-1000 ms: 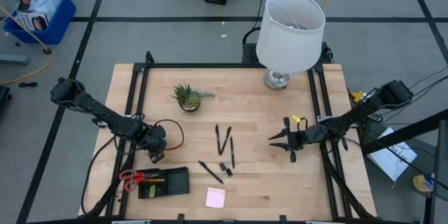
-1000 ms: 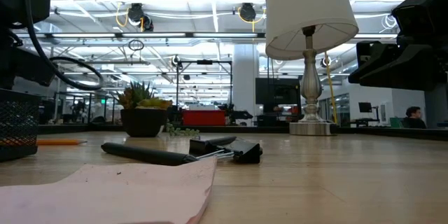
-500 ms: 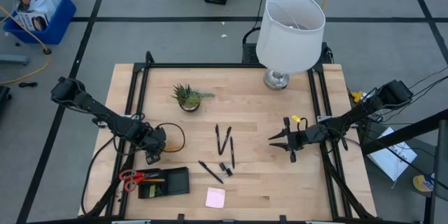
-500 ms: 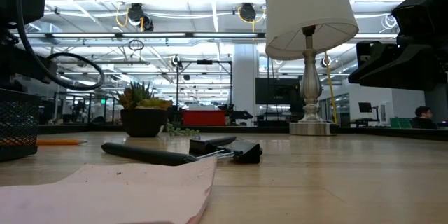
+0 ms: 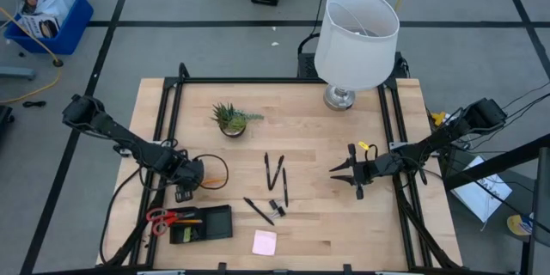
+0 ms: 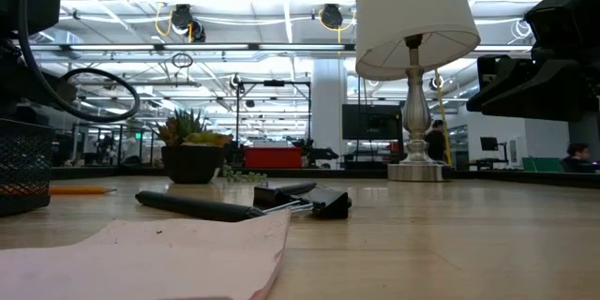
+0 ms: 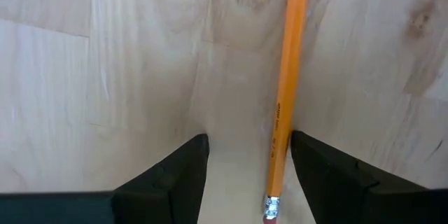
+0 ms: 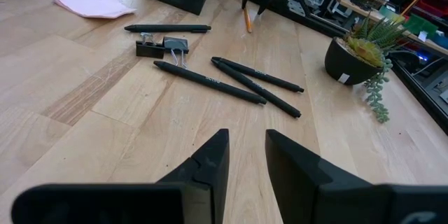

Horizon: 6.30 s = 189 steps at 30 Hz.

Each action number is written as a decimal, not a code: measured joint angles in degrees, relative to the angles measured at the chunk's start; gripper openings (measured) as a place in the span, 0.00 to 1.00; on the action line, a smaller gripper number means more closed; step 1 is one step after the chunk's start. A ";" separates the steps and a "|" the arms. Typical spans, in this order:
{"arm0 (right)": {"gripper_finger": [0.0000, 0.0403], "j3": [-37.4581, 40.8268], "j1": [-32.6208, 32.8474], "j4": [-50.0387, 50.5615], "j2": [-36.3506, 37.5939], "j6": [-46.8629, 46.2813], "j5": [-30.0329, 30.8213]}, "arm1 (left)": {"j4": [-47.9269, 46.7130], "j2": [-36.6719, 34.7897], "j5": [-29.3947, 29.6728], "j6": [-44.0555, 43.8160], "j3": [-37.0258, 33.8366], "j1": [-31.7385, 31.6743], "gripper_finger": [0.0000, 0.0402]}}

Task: Pick and place office supplies into organizer
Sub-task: Put the pencil into the top left section of the desk organizer

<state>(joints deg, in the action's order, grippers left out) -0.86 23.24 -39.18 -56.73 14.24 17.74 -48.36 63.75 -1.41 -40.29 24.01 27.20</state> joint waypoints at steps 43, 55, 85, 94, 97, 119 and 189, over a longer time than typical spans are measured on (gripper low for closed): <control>0.22 0.00 -0.02 -0.24 0.00 0.00 0.02 | 5.66 0.11 1.62 -4.47 3.86 -0.02 0.01; 0.22 0.02 0.00 -0.44 -0.02 0.00 0.02 | 4.70 0.07 -1.28 -6.02 3.96 -1.84 0.07; 0.22 0.01 0.00 -0.44 -0.02 0.00 0.01 | -11.46 0.00 2.67 9.41 12.96 -32.82 0.52; 0.22 0.00 0.00 -0.44 -0.02 0.00 0.00 | -5.12 0.00 4.35 -9.97 12.94 -34.92 0.52; 0.22 0.02 -0.02 -0.44 -0.02 0.00 0.00 | 2.41 0.00 6.90 -18.04 12.94 -34.51 0.52; 0.22 0.00 0.00 -0.44 0.00 0.00 0.00 | 26.53 0.00 12.96 23.40 12.91 -19.18 0.52; 0.22 0.00 -0.76 -25.57 -0.07 -28.75 6.18 | 67.11 -30.99 29.03 15.38 -10.19 3.80 0.52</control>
<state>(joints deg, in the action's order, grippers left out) -0.86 22.48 -64.75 -56.80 -14.51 23.92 18.75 32.76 27.62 -24.90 13.82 31.00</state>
